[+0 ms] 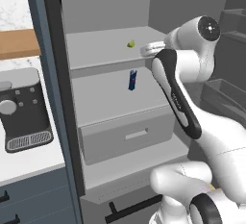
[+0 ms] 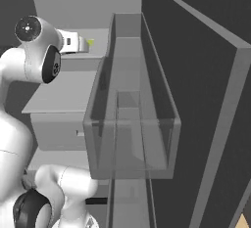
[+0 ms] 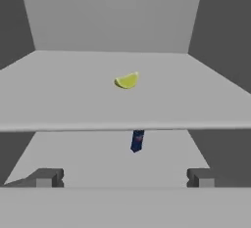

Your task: Grab a lemon wedge from the fridge and one ice cube from the ice bowl, and put them in the glass of lemonade.

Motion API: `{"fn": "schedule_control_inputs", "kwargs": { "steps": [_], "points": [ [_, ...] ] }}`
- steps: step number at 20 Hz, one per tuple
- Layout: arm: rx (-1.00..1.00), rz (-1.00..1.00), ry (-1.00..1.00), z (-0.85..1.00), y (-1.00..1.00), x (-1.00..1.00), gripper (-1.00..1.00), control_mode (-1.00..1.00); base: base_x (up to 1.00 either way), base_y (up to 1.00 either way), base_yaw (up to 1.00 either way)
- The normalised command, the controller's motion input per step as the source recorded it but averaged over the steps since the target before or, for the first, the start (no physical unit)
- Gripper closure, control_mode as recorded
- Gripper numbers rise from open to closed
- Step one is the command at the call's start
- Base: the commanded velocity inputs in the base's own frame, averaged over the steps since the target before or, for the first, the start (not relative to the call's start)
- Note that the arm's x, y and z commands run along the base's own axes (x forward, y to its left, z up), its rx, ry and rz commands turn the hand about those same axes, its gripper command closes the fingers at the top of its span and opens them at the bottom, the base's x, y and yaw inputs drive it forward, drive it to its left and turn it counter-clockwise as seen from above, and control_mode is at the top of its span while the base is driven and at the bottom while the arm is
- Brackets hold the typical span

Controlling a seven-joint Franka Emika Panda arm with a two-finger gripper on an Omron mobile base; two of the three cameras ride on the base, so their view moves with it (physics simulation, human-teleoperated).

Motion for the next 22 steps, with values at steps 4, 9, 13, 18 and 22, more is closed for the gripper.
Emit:
{"fn": "schedule_control_inputs", "kwargs": {
  "steps": [4,9,13,18,22],
  "points": [
    [0.00,0.00,0.06,0.03,0.46,1.00,-1.00,-1.00,0.00,0.00,0.00],
    [0.00,0.00,0.14,-0.22,0.01,0.76,-1.00,-1.00,0.00,0.00,0.00],
    [0.00,-0.01,0.06,-0.09,0.00,0.85,-1.00,-1.00,0.00,0.00,0.00],
    [0.00,-0.09,0.00,-0.04,0.00,0.49,-1.00,-1.00,0.00,0.00,0.00],
    [0.00,-0.19,0.00,-0.08,0.00,0.34,-1.00,-1.00,0.00,0.00,0.00]
  ]
}}
